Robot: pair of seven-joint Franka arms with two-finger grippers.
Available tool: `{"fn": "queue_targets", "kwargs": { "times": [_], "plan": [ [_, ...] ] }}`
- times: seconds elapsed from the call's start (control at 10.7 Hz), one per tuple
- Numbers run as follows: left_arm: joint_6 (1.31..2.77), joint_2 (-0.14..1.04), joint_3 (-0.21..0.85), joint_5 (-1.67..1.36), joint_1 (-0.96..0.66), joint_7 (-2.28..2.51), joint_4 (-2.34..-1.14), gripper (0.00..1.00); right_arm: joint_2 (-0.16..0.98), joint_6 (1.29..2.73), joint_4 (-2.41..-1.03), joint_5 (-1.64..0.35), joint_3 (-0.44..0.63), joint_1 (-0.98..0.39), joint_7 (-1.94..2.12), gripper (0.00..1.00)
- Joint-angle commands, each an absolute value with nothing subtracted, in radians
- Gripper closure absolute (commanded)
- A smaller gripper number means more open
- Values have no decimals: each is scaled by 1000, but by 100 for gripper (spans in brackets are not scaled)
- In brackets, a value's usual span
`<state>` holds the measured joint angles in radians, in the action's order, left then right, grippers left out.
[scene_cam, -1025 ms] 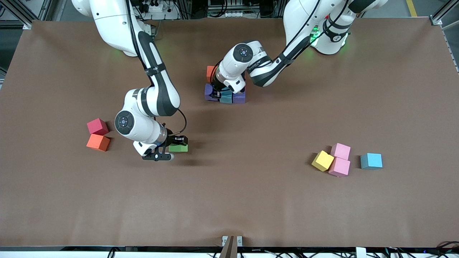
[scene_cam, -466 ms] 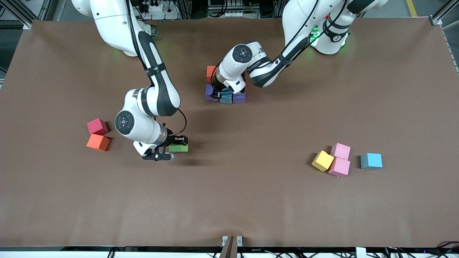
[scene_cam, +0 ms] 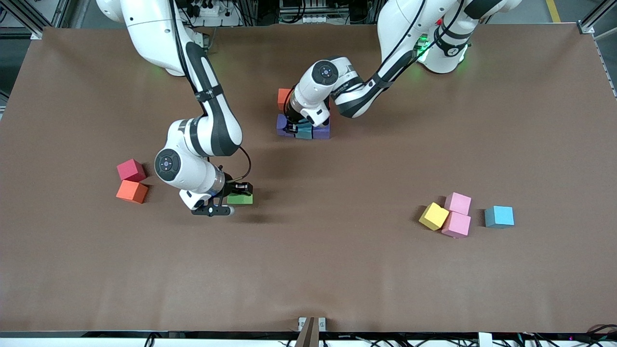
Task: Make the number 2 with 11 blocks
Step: 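Open the left gripper off purple while the right gripper carries green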
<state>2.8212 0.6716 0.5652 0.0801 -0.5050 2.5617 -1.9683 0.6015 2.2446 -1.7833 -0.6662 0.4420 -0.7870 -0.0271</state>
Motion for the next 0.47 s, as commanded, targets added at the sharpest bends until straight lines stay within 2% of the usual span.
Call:
{"fn": "queue_targets", "kwargs": {
  "times": [0.0, 0.37],
  "plan": [
    [2835, 669, 555, 106, -512, 2568, -1971, 23, 592, 2235, -1784, -658, 439, -785, -35, 80],
    [2832, 664, 555, 106, -505, 2569, -1971, 23, 592, 2235, -1783, -658, 439, -795, -49, 80]
  ]
}}
